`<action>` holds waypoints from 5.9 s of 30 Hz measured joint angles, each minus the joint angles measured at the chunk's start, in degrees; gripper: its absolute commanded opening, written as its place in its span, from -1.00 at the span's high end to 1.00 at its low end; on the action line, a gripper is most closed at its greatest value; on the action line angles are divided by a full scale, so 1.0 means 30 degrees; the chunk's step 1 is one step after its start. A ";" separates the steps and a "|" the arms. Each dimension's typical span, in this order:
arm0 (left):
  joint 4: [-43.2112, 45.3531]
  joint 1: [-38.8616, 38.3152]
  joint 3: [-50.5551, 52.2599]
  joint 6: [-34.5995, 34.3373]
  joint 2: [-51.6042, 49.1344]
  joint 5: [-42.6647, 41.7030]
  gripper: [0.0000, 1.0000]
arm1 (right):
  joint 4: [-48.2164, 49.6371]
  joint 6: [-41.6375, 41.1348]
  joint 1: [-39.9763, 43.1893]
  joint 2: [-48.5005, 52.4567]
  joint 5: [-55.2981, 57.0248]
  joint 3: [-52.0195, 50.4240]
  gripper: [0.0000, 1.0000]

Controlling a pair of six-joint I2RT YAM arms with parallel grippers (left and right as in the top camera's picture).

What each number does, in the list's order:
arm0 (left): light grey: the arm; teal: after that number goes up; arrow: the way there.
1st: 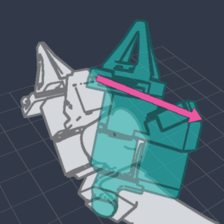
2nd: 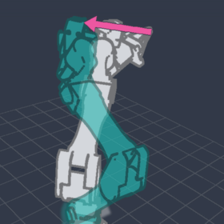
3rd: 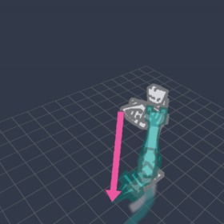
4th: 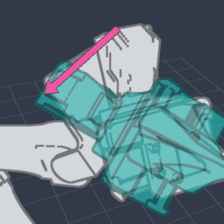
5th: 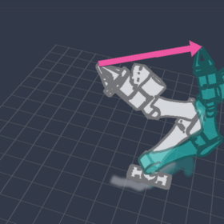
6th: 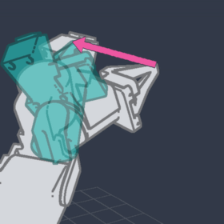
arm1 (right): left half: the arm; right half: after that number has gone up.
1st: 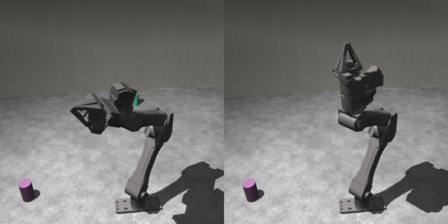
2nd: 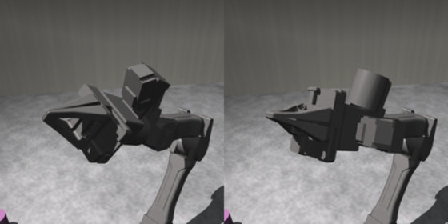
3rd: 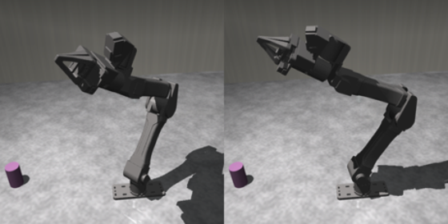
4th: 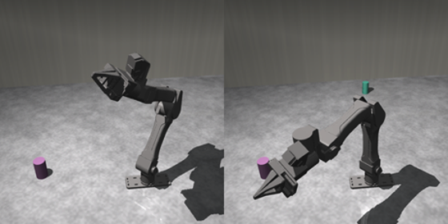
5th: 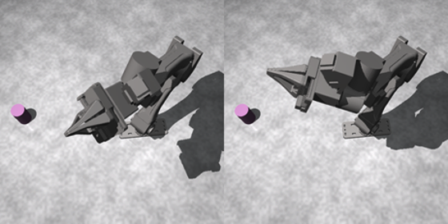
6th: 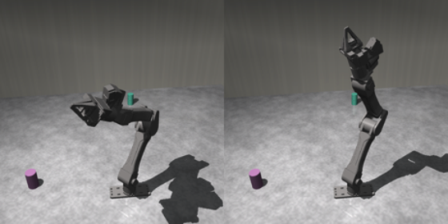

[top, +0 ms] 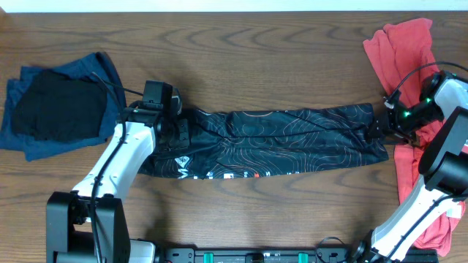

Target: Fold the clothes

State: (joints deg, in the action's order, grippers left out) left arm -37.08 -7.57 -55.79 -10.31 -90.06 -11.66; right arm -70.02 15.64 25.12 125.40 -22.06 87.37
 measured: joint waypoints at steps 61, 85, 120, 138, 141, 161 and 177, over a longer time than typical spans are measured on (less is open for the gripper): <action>-0.3053 0.0000 0.0015 -0.0051 0.0342 -0.1581 0.21 | -0.1413 -0.5173 -1.4105 -0.2710 0.5326 0.2747 0.95; -0.3053 0.0000 0.0015 -0.0051 0.0342 -0.1581 0.21 | 0.1377 -0.6105 -1.7580 -0.2674 0.5523 0.0437 0.61; -0.2987 0.0000 0.0015 -0.0051 0.0342 -0.1581 0.21 | 0.3432 -1.1351 -1.5220 -0.3279 0.9296 0.0423 0.32; -0.2987 0.0000 0.0015 -0.0051 0.0342 -0.1581 0.21 | 0.3555 -1.1030 -1.5220 -0.1530 0.8626 0.0321 0.85; -0.2987 0.0000 0.0015 -0.0051 0.0342 -0.1581 0.21 | 0.3592 -1.0601 -1.5220 -0.1530 0.8094 0.0321 0.97; -0.2987 0.0000 0.0015 -0.0051 0.0342 -0.1588 0.21 | 0.7803 -0.7031 -1.5824 -0.1530 0.1515 0.0357 0.67; -0.2980 0.0000 0.0015 -0.0051 0.0342 -0.1588 0.21 | 0.6003 -0.6594 -1.5613 -0.3191 0.1705 0.0393 0.53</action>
State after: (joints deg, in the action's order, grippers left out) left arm -46.02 -7.57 -55.75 -10.46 -89.03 -16.43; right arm -52.01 -4.14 -21.71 115.83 -16.95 88.55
